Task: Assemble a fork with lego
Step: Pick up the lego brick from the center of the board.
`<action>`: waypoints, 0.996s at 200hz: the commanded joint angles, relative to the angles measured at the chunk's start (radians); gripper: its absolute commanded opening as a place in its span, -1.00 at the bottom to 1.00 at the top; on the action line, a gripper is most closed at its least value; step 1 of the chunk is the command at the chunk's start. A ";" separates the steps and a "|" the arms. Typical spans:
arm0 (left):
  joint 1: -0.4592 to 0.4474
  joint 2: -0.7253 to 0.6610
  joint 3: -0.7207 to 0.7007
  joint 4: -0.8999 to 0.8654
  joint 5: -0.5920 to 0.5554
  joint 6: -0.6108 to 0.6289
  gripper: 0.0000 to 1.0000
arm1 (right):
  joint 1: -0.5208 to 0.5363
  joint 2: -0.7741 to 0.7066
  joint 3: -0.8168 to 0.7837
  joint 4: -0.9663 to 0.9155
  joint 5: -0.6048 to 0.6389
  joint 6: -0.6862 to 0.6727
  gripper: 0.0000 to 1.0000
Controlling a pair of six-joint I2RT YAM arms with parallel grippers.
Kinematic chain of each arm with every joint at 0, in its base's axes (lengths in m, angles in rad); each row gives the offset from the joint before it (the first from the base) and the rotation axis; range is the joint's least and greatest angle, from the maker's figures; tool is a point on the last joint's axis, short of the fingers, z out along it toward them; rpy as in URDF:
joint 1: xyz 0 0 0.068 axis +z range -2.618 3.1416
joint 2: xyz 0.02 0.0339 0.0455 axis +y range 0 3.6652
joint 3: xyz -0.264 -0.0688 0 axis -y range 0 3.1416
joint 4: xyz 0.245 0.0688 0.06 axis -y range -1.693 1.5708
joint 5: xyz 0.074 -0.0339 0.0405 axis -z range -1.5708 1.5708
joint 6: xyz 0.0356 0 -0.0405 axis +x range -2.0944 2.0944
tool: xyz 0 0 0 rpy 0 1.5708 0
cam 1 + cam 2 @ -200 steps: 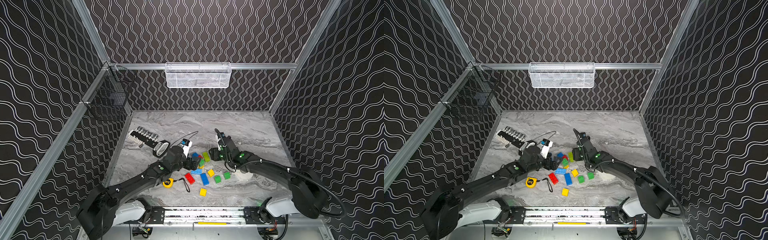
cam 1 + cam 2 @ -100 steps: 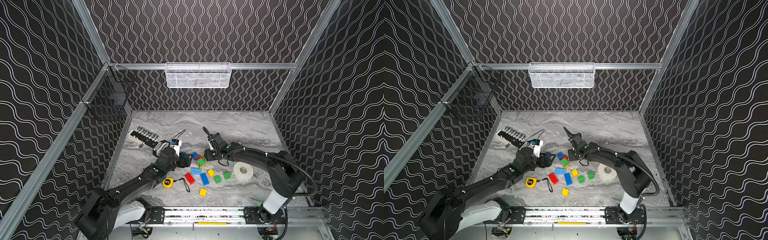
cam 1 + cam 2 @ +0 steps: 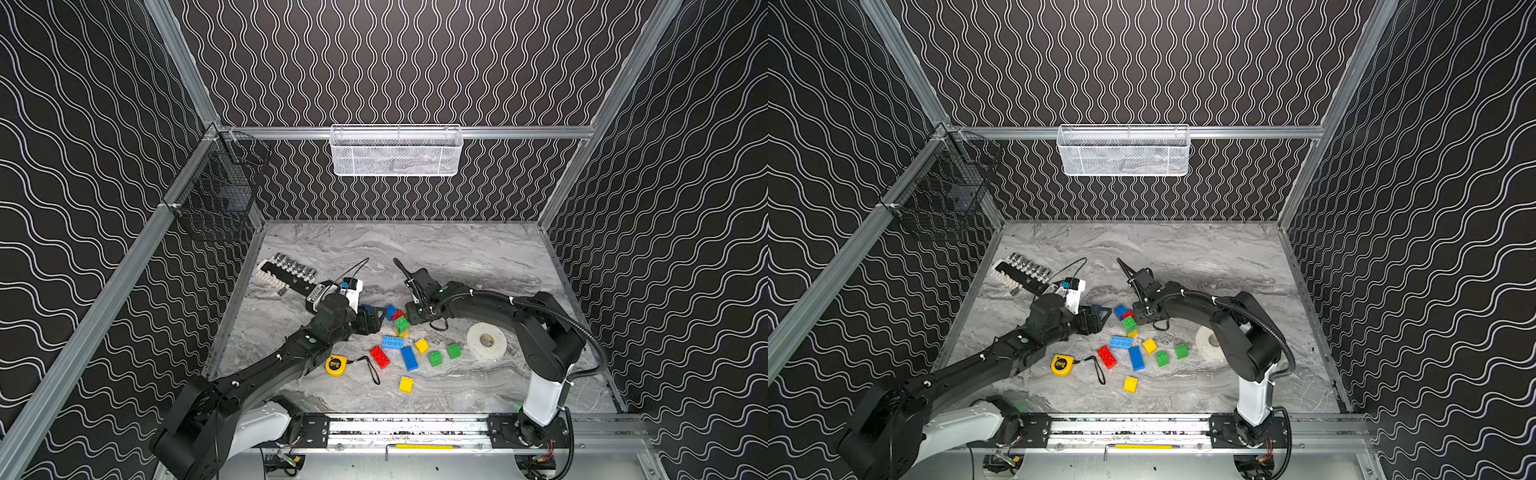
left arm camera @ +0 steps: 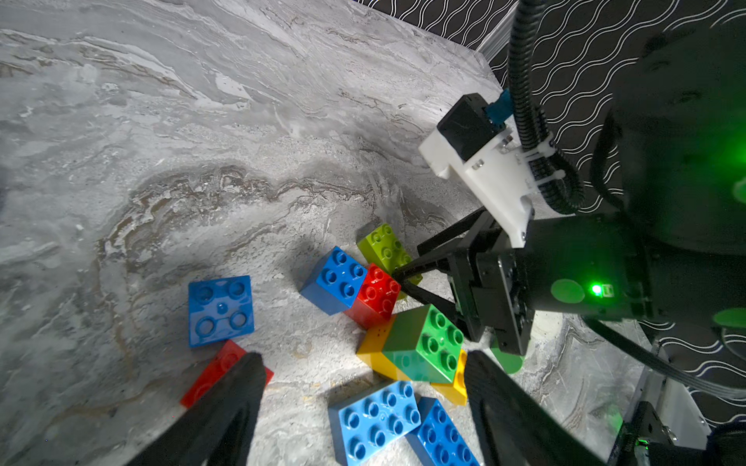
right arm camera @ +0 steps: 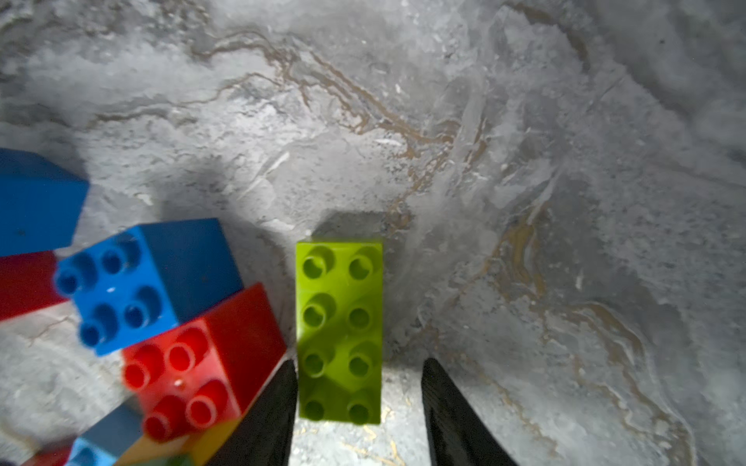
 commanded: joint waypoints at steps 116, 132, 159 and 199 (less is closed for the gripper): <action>0.004 0.025 0.012 0.043 0.014 0.004 0.62 | 0.003 0.058 0.043 -0.054 0.013 -0.006 -0.20; 0.004 0.027 0.010 0.048 0.018 0.002 0.62 | 0.003 0.062 0.049 -0.058 0.013 -0.006 -0.22; 0.006 0.024 0.004 0.047 0.014 0.002 0.62 | 0.003 0.052 0.048 -0.054 0.014 -0.005 -0.30; 0.010 0.015 0.006 0.031 0.014 -0.004 0.64 | 0.003 -0.029 0.022 -0.052 0.043 0.016 -0.40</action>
